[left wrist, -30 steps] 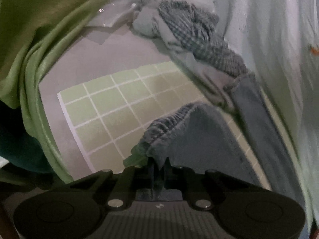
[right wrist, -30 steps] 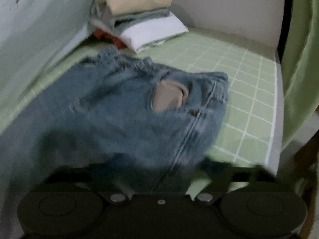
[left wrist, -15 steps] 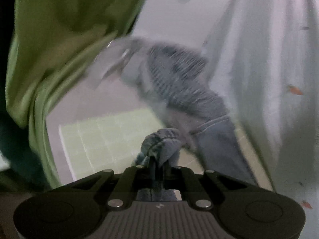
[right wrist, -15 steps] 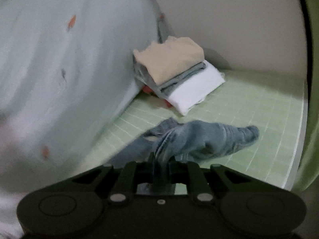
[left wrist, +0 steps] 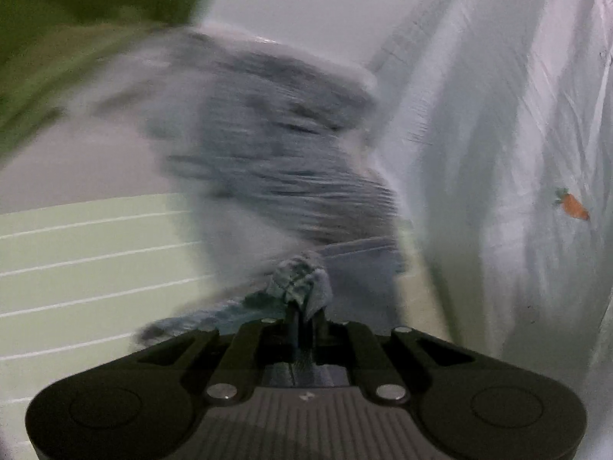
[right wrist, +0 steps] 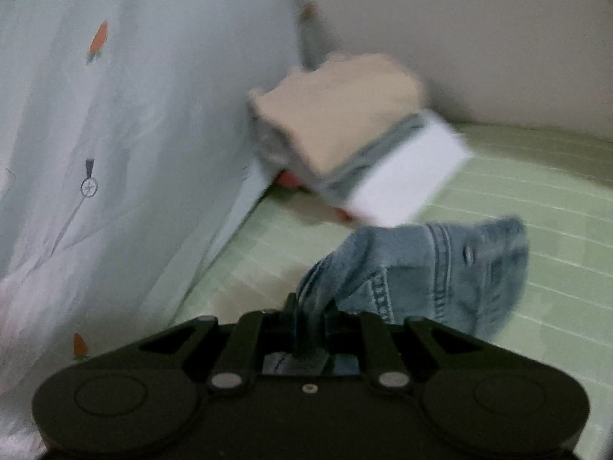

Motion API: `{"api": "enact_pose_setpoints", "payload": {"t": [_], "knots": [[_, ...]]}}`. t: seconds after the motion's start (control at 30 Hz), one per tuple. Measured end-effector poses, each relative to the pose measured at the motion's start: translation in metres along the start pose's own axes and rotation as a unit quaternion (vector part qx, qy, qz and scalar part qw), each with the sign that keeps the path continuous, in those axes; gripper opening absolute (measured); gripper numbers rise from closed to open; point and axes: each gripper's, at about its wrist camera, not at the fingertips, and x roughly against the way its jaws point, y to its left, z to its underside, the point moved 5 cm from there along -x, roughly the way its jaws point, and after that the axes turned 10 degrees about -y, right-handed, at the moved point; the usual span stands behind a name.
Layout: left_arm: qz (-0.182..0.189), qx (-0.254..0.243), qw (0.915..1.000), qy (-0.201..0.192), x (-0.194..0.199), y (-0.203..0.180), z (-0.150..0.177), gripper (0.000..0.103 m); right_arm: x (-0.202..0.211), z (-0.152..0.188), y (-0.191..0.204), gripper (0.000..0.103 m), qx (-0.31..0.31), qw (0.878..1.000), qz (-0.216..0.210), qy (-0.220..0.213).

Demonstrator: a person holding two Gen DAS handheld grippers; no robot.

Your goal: Fold clothes

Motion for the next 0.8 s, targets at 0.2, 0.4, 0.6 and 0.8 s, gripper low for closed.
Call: {"api": "enact_pose_setpoints", "payload": {"t": [0.2,0.4,0.6,0.8], "knots": [[0.017,-0.136,0.9904,-0.015,-0.086,-0.121,0.01,0.082,-0.135,-0.013,0.057,0.064,-0.011,0.999,0.011,0.047],[-0.064,-0.202,0.9773,-0.009,-0.077,-0.06,0.052,0.09,-0.096,0.031,0.042,0.091,-0.009,0.997,0.04,0.067],[-0.097,-0.152,0.9802,0.08,-0.092,0.007,0.093,0.09,-0.062,0.098,-0.007,0.091,-0.042,0.986,0.098,0.127],[-0.071,-0.173,0.9791,0.08,-0.105,-0.007,0.099,0.088,-0.081,0.126,-0.007,0.093,-0.087,0.98,0.088,0.154]]}}
